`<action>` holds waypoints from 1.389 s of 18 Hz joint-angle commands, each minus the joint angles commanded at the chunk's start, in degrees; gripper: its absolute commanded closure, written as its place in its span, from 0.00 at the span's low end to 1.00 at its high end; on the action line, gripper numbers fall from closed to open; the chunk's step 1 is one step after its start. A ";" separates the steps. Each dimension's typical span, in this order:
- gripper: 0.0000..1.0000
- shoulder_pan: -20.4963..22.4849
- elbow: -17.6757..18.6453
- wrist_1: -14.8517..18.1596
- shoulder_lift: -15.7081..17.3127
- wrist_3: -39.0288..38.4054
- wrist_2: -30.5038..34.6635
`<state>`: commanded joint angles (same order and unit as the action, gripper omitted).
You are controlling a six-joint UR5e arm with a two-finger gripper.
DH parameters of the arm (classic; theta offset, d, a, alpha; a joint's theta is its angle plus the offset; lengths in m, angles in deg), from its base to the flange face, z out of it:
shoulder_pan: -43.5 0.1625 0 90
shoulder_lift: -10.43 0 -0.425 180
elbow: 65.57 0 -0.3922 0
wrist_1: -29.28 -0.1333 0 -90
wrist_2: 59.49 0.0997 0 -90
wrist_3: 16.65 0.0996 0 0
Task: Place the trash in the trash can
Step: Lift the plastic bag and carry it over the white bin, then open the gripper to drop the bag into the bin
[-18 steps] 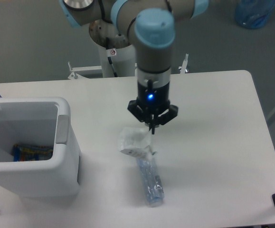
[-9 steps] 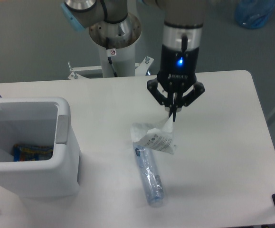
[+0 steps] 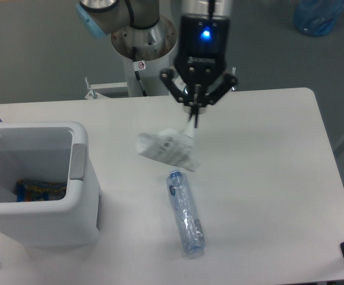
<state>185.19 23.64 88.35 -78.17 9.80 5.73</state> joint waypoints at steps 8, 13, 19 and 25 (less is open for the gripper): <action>1.00 -8.79 3.69 -7.03 -1.14 -1.85 -0.79; 1.00 -13.28 3.61 -8.71 -3.33 -1.76 -0.70; 0.91 -16.27 3.69 -10.38 -5.71 -1.58 -0.70; 0.56 -17.33 3.78 -10.38 -6.24 -1.50 -0.62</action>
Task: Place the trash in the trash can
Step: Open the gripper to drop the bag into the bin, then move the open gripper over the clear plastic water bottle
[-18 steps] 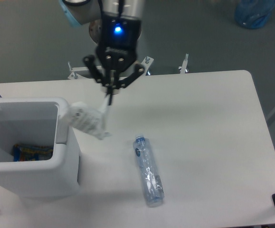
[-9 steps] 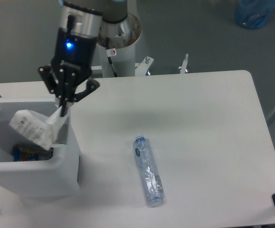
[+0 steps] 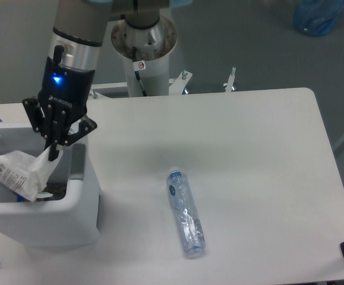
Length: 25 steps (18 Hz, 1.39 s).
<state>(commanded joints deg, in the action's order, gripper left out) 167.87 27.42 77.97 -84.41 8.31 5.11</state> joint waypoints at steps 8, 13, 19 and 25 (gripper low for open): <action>0.13 0.44 0.09 0.09 0.62 0.18 0.26; 0.06 4.55 0.53 0.09 0.61 -0.35 0.35; 0.00 14.31 0.62 0.17 0.53 -3.15 0.26; 0.00 20.47 -1.49 0.09 -5.08 -3.25 0.35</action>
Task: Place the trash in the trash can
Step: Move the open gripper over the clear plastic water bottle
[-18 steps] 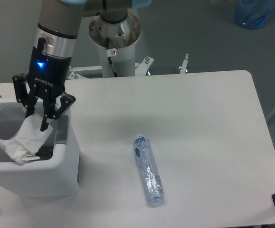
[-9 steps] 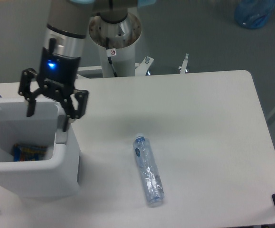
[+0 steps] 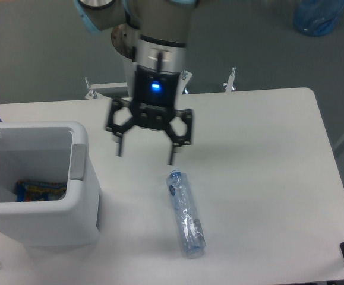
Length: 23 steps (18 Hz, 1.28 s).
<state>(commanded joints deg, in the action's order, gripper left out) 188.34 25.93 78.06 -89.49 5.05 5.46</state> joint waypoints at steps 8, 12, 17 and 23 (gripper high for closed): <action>0.00 1.15 -4.13 -2.29 -10.90 -0.87 5.27; 0.00 0.97 -6.68 -2.37 -16.00 -0.96 7.73; 0.00 0.01 -7.39 -2.37 -20.05 -0.70 7.91; 0.00 -0.70 -7.65 -3.25 -23.03 -0.96 8.00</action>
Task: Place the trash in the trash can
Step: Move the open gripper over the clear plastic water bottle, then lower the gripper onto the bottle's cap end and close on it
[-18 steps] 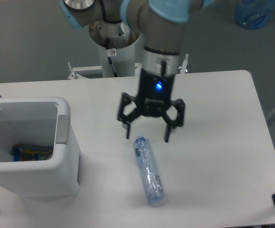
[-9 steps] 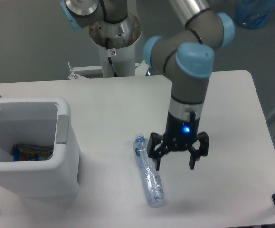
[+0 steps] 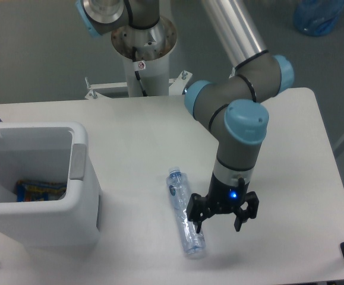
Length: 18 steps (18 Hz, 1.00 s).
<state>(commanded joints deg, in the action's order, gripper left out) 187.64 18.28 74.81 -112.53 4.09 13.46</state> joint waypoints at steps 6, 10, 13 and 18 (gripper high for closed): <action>0.00 -3.87 0.00 -0.01 -3.17 0.09 7.90; 0.00 -4.39 0.17 -0.01 -4.22 -0.09 8.26; 0.00 -5.01 0.00 -0.01 -5.28 0.00 9.32; 0.00 -5.71 0.09 -0.01 -7.04 0.09 10.02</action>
<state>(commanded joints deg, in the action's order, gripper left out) 181.93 18.36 74.81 -119.56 4.18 23.48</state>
